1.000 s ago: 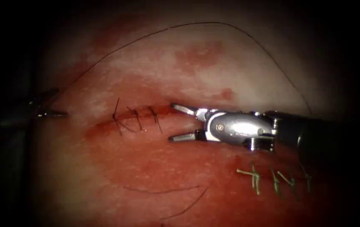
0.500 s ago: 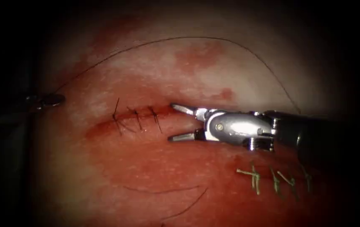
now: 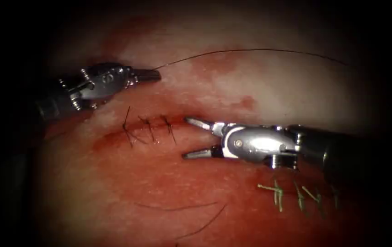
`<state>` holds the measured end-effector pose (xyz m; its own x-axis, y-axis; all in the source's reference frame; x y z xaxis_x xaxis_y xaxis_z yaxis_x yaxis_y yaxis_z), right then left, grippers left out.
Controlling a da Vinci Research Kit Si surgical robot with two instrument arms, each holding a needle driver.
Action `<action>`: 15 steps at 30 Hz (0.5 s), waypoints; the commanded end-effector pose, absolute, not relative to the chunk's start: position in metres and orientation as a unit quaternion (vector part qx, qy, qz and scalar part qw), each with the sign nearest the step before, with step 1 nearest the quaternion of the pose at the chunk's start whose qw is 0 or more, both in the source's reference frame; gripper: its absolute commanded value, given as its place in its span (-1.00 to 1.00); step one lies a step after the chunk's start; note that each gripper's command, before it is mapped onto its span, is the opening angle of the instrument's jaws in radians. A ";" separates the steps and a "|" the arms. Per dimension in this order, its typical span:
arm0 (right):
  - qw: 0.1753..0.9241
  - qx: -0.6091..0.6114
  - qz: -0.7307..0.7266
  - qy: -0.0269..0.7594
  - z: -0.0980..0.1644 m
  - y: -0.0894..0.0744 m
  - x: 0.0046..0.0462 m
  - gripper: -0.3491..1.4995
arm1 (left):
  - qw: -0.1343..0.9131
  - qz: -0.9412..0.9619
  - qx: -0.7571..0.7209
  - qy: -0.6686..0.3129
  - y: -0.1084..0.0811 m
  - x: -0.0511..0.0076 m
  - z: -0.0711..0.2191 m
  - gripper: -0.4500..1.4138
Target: Wound Closure
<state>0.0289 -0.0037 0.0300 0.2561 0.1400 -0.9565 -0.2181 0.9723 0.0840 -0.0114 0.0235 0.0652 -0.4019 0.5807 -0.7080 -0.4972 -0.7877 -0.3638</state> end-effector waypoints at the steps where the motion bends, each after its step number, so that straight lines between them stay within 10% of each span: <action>1: 0.791 -0.032 0.113 0.600 0.030 -0.004 0.0297 0.73 | 0.320 0.833 -0.448 -0.049 0.025 -0.0127 0.066 -1.00; 15: 0.794 -0.032 0.112 0.596 0.031 -0.004 0.0304 0.78 | 0.288 0.801 -0.521 -0.066 0.034 -0.0312 0.067 -1.00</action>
<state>0.0297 -0.0046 0.0304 0.2659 0.1409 -0.9536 -0.2162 0.9728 0.0834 -0.0319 0.0341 0.0666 -0.2857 0.5258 -0.8012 -0.3823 -0.8292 -0.4078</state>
